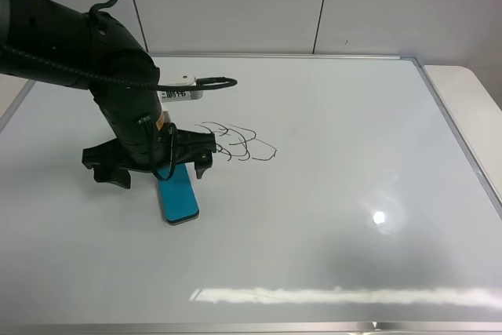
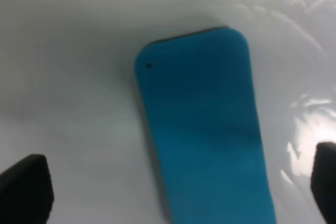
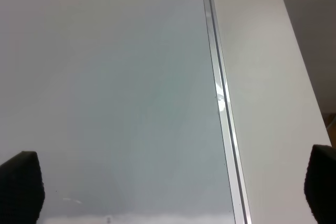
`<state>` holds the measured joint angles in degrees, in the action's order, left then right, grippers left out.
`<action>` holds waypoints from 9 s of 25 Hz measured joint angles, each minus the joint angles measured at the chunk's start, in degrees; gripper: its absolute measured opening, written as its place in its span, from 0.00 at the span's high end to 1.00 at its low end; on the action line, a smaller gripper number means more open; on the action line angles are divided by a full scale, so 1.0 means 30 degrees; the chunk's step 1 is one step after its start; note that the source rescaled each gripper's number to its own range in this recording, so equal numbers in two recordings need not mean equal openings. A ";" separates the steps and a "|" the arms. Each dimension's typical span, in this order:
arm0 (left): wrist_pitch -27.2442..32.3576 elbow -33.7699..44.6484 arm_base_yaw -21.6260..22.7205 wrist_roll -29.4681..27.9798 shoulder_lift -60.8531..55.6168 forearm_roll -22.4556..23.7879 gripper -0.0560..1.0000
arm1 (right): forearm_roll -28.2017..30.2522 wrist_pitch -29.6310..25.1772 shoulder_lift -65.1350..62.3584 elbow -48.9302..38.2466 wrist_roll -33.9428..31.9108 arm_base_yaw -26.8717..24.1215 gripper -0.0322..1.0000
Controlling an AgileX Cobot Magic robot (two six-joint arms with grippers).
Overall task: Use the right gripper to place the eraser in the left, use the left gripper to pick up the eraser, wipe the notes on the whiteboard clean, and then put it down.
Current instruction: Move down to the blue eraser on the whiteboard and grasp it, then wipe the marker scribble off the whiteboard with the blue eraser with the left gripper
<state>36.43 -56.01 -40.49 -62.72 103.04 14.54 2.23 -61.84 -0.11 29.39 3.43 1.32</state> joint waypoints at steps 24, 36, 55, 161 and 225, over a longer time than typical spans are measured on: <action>-0.1463 0.0096 -0.0231 0.0000 0.1468 -0.0272 0.00 | 0.0000 0.0000 0.0000 0.0000 0.0000 0.0000 0.00; -0.1480 0.0096 -0.0231 0.0593 0.1468 -0.0291 0.56 | 0.0000 0.0000 0.0000 0.0000 0.0000 0.0000 0.00; -0.0015 0.0096 -0.0231 0.3528 0.0693 -0.0493 0.92 | 0.0000 0.0000 0.0000 0.0000 0.0000 0.0000 0.00; -0.4593 -0.7229 -0.0513 2.1958 0.6747 -1.0191 0.92 | 0.0000 0.0000 0.0000 0.0000 0.0000 0.0000 0.00; -0.1968 -0.7316 0.5127 1.7999 0.5814 -0.2927 0.92 | 0.0000 0.0000 0.0000 0.0000 0.0000 0.0000 0.00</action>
<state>30.53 -77.96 -25.11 -8.72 120.48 5.76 2.23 -61.84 -0.11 29.39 3.43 1.32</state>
